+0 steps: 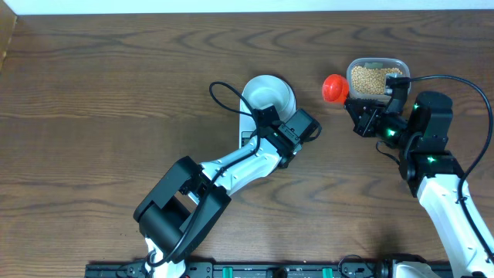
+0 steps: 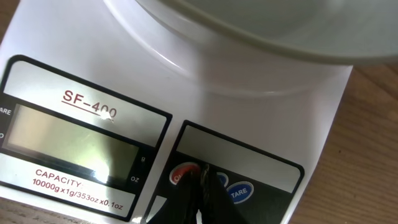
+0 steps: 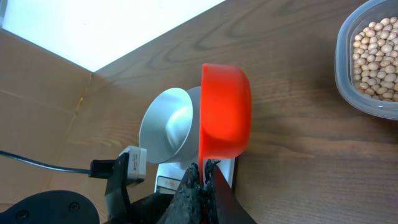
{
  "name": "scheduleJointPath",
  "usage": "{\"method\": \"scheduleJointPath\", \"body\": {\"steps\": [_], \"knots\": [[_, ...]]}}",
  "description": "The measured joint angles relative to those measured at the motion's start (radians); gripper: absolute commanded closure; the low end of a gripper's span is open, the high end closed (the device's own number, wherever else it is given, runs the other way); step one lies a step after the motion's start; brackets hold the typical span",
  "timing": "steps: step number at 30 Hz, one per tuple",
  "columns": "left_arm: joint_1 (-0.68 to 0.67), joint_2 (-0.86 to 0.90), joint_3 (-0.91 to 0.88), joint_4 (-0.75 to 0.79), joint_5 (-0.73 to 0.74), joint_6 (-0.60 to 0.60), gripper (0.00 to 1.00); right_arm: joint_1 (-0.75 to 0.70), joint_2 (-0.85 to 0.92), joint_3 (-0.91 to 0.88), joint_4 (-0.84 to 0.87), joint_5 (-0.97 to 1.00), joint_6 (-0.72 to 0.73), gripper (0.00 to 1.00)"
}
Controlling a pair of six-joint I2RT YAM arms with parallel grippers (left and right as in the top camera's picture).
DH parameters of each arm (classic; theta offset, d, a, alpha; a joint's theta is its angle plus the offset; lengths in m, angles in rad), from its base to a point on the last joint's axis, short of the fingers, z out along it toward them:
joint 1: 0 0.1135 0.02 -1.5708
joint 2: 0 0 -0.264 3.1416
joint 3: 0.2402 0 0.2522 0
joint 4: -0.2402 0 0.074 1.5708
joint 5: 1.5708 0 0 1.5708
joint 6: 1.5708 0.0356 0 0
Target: Scoop item into bowl and weigh 50g on scale
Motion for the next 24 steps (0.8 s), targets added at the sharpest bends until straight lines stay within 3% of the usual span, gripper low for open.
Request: {"method": "scheduleJointPath", "body": {"steps": [24], "knots": [[0.0, 0.004, 0.0, 0.003, -0.008, 0.0, 0.93, 0.0, 0.0, 0.0, -0.001, 0.0, 0.0, 0.99]]}}
